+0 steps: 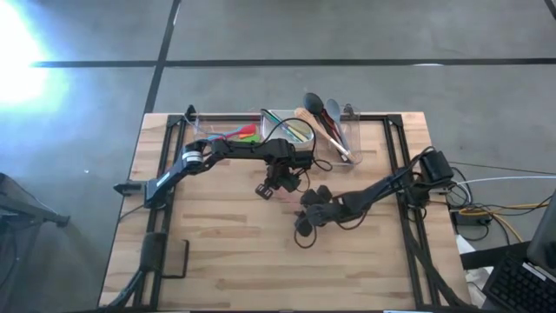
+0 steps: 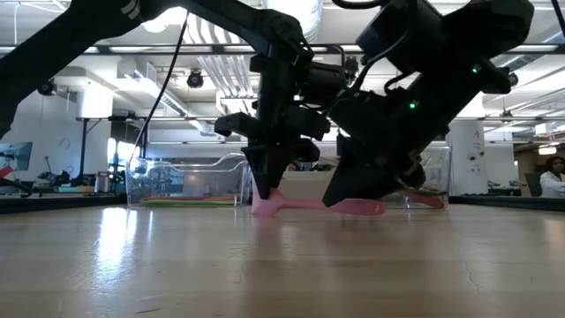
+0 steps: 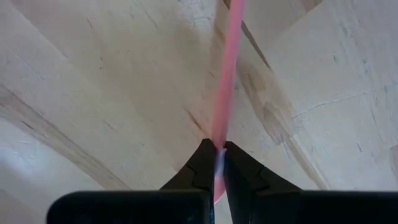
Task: Pick & Place Kitchen Items
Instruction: Put the pink spatula into the left transparent bin
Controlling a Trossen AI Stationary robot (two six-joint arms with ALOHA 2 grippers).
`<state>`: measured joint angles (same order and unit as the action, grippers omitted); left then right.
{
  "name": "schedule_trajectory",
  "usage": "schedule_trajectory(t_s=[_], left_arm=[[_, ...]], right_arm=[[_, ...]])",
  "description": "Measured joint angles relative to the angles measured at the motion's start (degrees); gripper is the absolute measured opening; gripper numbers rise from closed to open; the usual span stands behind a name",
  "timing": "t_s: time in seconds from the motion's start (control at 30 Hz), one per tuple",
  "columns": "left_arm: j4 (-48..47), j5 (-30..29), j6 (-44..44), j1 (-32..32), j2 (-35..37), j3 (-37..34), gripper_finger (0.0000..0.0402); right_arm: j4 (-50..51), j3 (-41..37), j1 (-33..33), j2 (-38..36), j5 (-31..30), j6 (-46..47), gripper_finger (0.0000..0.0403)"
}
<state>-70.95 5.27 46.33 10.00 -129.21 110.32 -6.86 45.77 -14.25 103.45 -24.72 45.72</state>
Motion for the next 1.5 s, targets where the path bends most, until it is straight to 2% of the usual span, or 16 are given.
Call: schedule_trajectory(t_s=[0.23, 0.33, 0.43, 0.57, 0.6, 0.73, 0.97, 1.1, 1.33, 1.5], left_arm=[[-0.03, 0.01, -0.21, -0.02, 0.07, 0.00, 0.0018], [-0.22, 0.01, -0.49, -0.04, 0.24, 0.02, 0.0018], [-0.37, -0.02, -0.55, -0.04, 0.70, 0.02, 0.0018], [-0.40, -0.02, -0.57, -0.04, 1.57, 0.02, 0.0018], [-0.54, 0.18, -0.61, 0.00, 1.75, 0.02, 0.0018], [-0.45, 0.16, -1.41, -0.11, 2.36, 0.00, 0.0022], [-0.10, 0.18, -4.62, -0.07, 3.04, 0.02, 0.0102], [-2.74, -0.81, -6.23, -0.04, 3.12, 0.02, 0.0127], [-8.69, -1.99, -12.09, 1.51, 5.55, 0.02, 0.0128], [-6.68, 1.12, -16.30, 4.66, 10.58, -2.24, 0.0127]], right_arm=[[0.05, 3.15, 1.39, 3.98, 1.05, -1.30, 0.0201], [0.47, 4.30, 1.67, 5.17, 0.66, -1.72, 0.0182], [2.74, 5.50, 1.72, 5.49, 0.58, -2.58, 0.0135], [8.21, 7.39, 1.76, 5.28, 0.54, -4.11, 0.0036], [9.31, 7.82, 1.78, 5.20, 0.49, -4.32, 0.0024], [14.37, 10.21, 1.96, 5.16, 0.60, -4.18, 0.0015], [24.17, 14.94, 1.95, 5.11, 0.27, -5.64, 0.0013], [28.35, 16.08, 1.72, 5.03, 0.15, -5.67, 0.0013], [30.45, 13.34, 0.70, 2.18, 2.40, -3.67, 0.0013], [34.22, 7.61, -2.64, -6.03, -0.32, 3.60, 0.0013]])
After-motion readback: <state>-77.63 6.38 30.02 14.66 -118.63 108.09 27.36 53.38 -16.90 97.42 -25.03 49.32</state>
